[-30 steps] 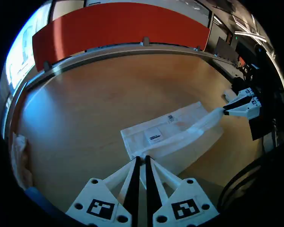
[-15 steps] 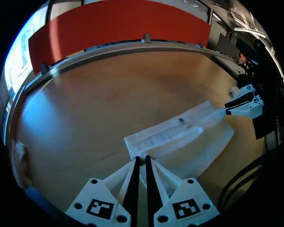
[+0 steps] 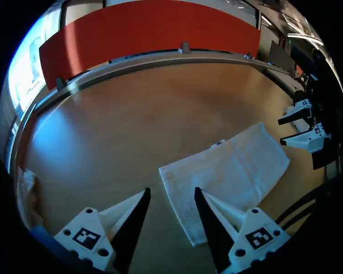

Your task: Fold towel

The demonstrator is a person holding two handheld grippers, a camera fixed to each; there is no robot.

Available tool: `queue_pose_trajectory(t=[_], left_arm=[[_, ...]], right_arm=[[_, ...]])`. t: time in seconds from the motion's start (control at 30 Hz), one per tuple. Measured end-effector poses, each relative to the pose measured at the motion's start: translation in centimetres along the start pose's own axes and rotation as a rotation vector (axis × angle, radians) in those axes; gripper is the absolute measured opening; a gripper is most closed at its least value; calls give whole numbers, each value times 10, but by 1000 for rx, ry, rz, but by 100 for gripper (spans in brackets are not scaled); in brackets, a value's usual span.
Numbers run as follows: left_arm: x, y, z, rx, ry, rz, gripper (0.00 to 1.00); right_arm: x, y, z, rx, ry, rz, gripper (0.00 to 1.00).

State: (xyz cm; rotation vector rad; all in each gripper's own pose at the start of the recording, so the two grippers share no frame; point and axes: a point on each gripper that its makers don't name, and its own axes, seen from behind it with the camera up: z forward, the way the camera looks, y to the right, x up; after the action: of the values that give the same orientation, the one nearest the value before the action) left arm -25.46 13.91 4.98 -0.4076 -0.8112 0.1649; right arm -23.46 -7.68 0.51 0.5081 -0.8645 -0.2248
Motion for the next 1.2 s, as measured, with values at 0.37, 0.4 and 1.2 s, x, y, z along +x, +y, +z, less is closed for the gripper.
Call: queue_pose_trajectory(t=[0.37, 0.4, 1.2], left_arm=[[-5, -2, -9, 14, -1, -27, 74], [-6, -2, -10, 16, -2, -29, 74], [-58, 19, -48, 13, -21, -123, 74]], right_arm=[[-6, -7, -10, 4, 15, 8, 99], [-7, -8, -11, 4, 17, 10, 99], [-42, -26, -44, 0, 22, 57, 99]])
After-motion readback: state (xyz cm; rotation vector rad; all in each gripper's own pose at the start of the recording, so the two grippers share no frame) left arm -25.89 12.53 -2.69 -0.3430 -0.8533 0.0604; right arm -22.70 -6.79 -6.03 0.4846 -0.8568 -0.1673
